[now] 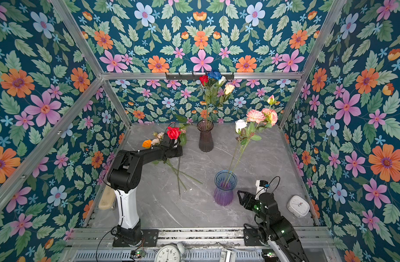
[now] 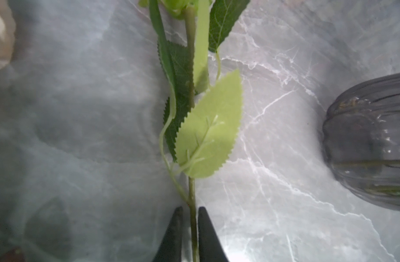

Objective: Arrange flowers in a vase
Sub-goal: Pick up the flower from the top-center of the table.

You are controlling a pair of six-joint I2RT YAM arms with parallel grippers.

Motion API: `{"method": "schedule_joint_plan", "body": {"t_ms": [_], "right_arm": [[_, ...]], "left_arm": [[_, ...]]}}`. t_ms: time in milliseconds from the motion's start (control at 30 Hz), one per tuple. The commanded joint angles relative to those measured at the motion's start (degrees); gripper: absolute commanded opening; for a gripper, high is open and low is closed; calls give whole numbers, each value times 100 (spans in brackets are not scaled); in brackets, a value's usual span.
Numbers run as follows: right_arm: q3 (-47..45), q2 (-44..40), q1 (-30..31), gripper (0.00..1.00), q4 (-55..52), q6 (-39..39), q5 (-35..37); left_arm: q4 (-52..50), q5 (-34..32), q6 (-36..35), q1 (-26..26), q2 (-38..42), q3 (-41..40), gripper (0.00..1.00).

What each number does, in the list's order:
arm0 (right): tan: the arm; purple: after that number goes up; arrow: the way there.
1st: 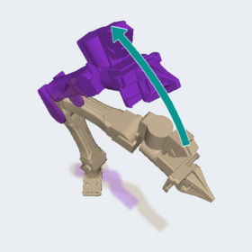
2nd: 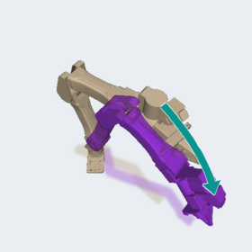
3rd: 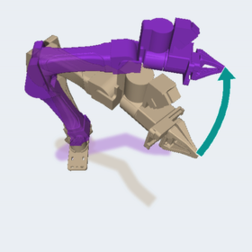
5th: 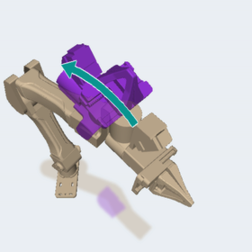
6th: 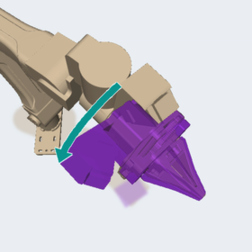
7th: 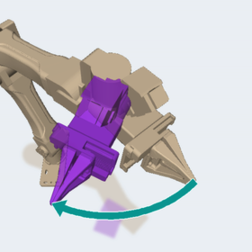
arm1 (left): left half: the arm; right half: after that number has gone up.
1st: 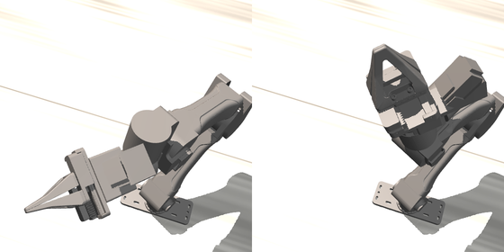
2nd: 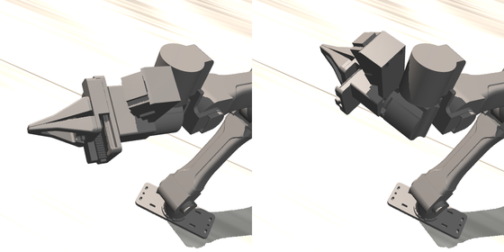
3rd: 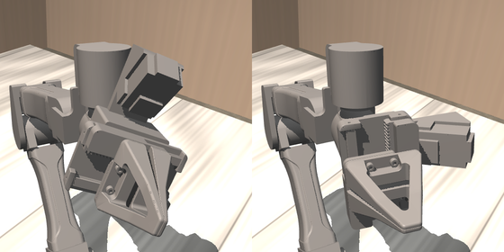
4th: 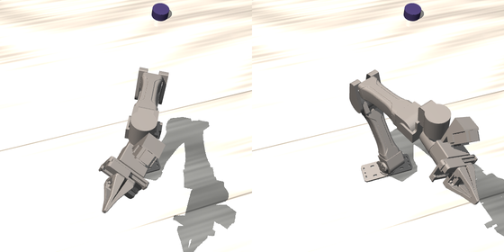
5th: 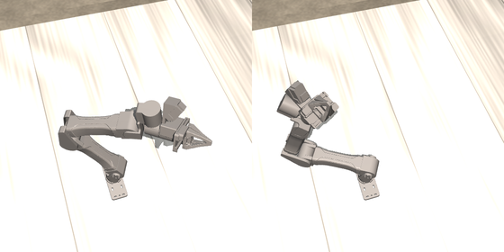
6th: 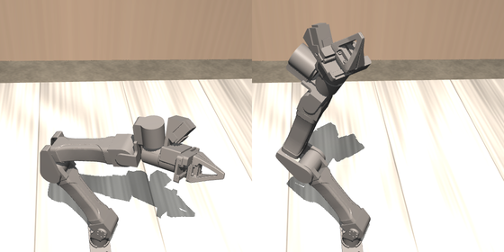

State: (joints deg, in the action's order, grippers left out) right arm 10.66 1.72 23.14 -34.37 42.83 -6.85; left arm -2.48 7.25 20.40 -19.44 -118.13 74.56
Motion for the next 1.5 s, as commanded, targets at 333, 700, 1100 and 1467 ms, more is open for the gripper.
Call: {"method": "schedule_joint_plan", "body": {"t_ms": [333, 700, 1100, 1467], "right_arm": [[-12, -39, 6, 73, 143, -31, 67], [-11, -140, 7, 73, 72, -34, 69], [-11, -162, 3, 73, 53, -31, 61], [-11, -154, 2, 73, 53, -7, 85]], "left_arm": [[-1229, -1194, -576, -344, -222, 366, 23], [-930, -1169, -487, -299, 106, -13, 0], [560, -15, 432, 612, 2794, -1551, 0], [1212, -431, 1110, 643, 6638, -1765, 0]]}}
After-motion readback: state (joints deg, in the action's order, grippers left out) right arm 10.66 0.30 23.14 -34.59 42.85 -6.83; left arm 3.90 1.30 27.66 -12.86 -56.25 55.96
